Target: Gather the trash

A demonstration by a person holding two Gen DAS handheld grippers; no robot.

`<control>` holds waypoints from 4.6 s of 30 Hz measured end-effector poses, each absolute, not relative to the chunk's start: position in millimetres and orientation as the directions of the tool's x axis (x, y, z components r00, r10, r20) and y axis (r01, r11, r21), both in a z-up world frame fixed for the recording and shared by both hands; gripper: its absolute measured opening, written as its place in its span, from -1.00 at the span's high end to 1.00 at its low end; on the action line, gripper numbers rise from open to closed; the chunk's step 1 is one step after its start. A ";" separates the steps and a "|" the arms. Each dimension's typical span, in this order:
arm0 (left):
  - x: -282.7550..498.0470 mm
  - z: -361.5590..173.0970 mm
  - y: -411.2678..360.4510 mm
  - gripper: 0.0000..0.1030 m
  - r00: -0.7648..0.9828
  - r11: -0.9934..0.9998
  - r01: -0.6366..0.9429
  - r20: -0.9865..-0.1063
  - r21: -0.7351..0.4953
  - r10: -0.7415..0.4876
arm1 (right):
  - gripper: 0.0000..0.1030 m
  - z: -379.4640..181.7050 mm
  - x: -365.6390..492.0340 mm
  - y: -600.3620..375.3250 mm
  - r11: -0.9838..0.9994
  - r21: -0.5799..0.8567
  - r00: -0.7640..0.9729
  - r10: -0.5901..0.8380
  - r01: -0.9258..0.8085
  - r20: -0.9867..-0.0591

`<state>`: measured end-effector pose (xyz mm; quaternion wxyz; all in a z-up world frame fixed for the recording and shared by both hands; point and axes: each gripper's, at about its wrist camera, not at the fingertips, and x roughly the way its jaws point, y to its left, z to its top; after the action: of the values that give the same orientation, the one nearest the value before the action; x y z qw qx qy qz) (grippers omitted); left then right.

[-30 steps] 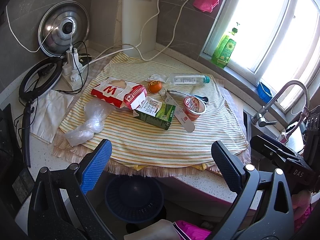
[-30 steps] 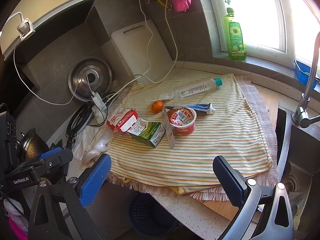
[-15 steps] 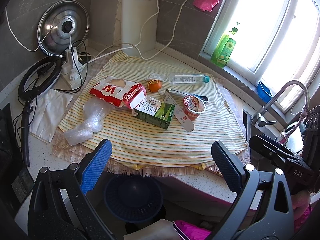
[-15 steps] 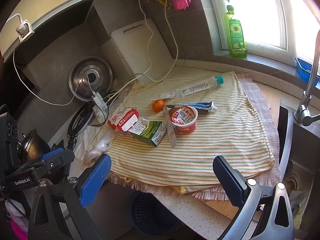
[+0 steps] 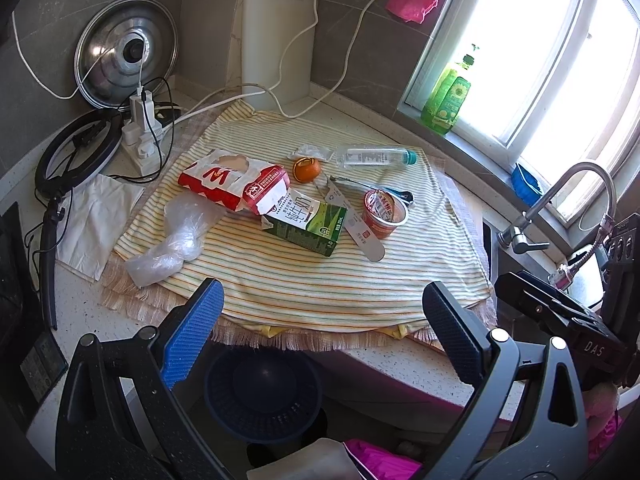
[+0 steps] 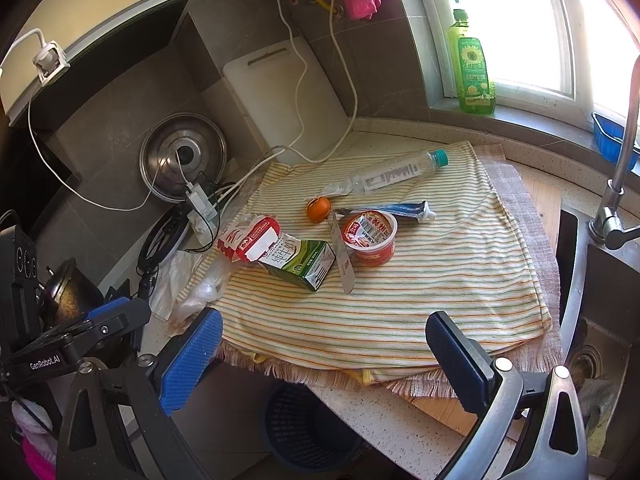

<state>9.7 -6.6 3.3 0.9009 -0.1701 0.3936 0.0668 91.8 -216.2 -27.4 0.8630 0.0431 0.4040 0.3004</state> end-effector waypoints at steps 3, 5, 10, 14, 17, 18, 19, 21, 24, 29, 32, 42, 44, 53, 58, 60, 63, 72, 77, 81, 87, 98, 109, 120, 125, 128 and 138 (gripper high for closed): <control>9.8 3.4 -6.3 -0.97 0.681 0.933 -0.255 -0.732 -0.255 -0.014 | -0.99 -27.7 91.7 -216.3 0.816 0.317 0.493 0.553 -0.484 -0.672; 9.5 3.4 -5.8 -0.97 0.681 0.932 -0.256 -0.732 -0.256 -0.014 | -0.99 -28.2 91.4 -216.2 0.815 0.318 0.491 0.554 -0.484 -0.672; 8.9 1.3 -10.2 -0.97 0.681 0.930 -0.259 -0.732 -0.262 -0.017 | -0.99 -28.8 89.7 -215.5 0.813 0.318 0.489 0.556 -0.487 -0.672; 9.1 1.4 -9.5 -0.97 0.680 0.929 -0.259 -0.733 -0.263 -0.018 | -0.99 -28.6 88.6 -214.7 0.814 0.319 0.490 0.556 -0.486 -0.672; 9.2 1.6 -9.2 -0.97 0.680 0.929 -0.260 -0.733 -0.264 -0.018 | -0.99 -28.4 89.9 -215.1 0.813 0.318 0.490 0.556 -0.487 -0.672; 9.3 1.5 -9.8 -0.97 0.680 0.929 -0.260 -0.733 -0.265 -0.018 | -0.99 -28.4 89.7 -215.0 0.813 0.319 0.489 0.557 -0.488 -0.671; 9.1 1.6 -8.9 -0.97 0.680 0.928 -0.260 -0.733 -0.266 -0.020 | -0.99 -28.2 92.8 -215.8 0.812 0.320 0.488 0.558 -0.488 -0.672; 9.3 1.6 -9.5 -0.97 0.680 0.928 -0.260 -0.733 -0.266 -0.020 | -0.99 -28.1 92.7 -215.8 0.812 0.321 0.487 0.558 -0.488 -0.672; 9.5 1.5 -10.0 -0.97 0.680 0.928 -0.259 -0.733 -0.266 -0.020 | -0.99 -28.0 92.5 -215.7 0.812 0.321 0.487 0.557 -0.487 -0.672; 9.5 2.0 -7.6 -0.97 0.680 0.928 -0.259 -0.733 -0.267 -0.021 | -0.99 -27.9 92.0 -215.5 0.812 0.320 0.487 0.558 -0.487 -0.672; 9.4 2.2 -7.1 -0.97 0.679 0.927 -0.260 -0.733 -0.269 -0.022 | -0.99 -27.7 91.8 -215.2 0.812 0.320 0.486 0.557 -0.487 -0.673; 9.6 2.2 -6.3 -0.97 0.679 0.927 -0.260 -0.734 -0.271 -0.024 | -0.99 -27.7 92.0 -215.1 0.812 0.320 0.485 0.557 -0.488 -0.674; 9.7 2.1 -6.4 -0.97 0.678 0.926 -0.263 -0.734 -0.271 -0.022 | -0.99 -28.1 92.0 -215.0 0.812 0.320 0.484 0.558 -0.488 -0.674; 0.7 -11.2 2.2 -0.97 0.672 0.902 -0.319 -0.741 -0.291 -0.001 | -0.99 -30.0 104.4 -207.9 0.796 0.317 0.457 0.568 -0.515 -0.685; -0.2 -16.1 20.8 -0.97 0.662 0.878 -0.373 -0.750 -0.301 0.024 | -0.99 -33.9 114.6 -200.5 0.782 0.318 0.431 0.577 -0.535 -0.694; -1.8 -18.7 26.7 -0.97 0.660 0.873 -0.383 -0.751 -0.303 0.029 | -0.99 -35.9 118.0 -197.1 0.776 0.315 0.423 0.581 -0.547 -0.696; -3.6 -23.2 39.7 -0.97 0.661 0.863 -0.401 -0.749 -0.308 0.039 | -0.99 -38.1 125.4 -190.2 0.762 0.312 0.408 0.589 -0.568 -0.697; -2.7 -46.0 84.5 -0.97 0.626 0.815 -0.487 -0.776 -0.315 0.074 | -0.99 -43.1 167.7 -160.1 0.717 0.322 0.342 0.614 -0.618 -0.712; 7.7 -60.3 106.2 -0.86 0.589 0.807 -0.516 -0.803 -0.288 0.090 | -0.99 -46.9 194.1 -136.1 0.686 0.335 0.292 0.628 -0.646 -0.722; 20.3 -69.5 118.5 -0.68 0.562 0.811 -0.520 -0.822 -0.267 0.090 | -0.99 -52.2 213.0 -112.4 0.659 0.340 0.249 0.632 -0.671 -0.733; 46.1 -82.2 124.7 -0.55 0.526 0.835 -0.500 -0.847 -0.230 0.081 | -0.88 -65.6 239.4 -72.7 0.621 0.385 0.157 0.640 -0.683 -0.752; 80.4 -103.3 126.4 -0.42 0.452 0.863 -0.481 -0.887 -0.153 0.094 | -0.87 -101.7 274.4 -6.0 0.603 0.400 0.055 0.595 -0.690 -0.802; 94.3 -122.9 136.1 -0.20 0.405 0.851 -0.497 -0.913 -0.169 0.054 | -0.86 -132.5 296.1 34.4 0.604 0.446 -0.039 0.565 -0.660 -0.824; 102.3 -132.8 140.6 0.18 0.380 0.840 -0.517 -0.924 -0.164 0.053 | -0.71 -159.4 304.1 54.7 0.618 0.466 -0.088 0.540 -0.633 -0.837; 103.2 -137.4 144.0 0.31 0.371 0.831 -0.530 -0.927 -0.167 0.050 | -0.67 -165.8 304.6 62.1 0.613 0.482 -0.101 0.549 -0.627 -0.830; 104.1 -138.7 145.0 0.35 0.372 0.832 -0.529 -0.927 -0.168 0.049 | -0.38 -167.2 304.5 66.4 0.606 0.498 -0.117 0.556 -0.620 -0.823; 104.5 -140.2 146.6 0.43 0.382 0.831 -0.528 -0.923 -0.175 0.049 | 0.33 -136.9 285.4 69.2 0.553 0.425 -0.019 0.594 -0.716 -0.804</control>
<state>104.5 146.6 -140.2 0.7995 -0.2279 0.5255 0.1805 285.4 69.2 -136.9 0.6982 -0.0567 0.5377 0.4692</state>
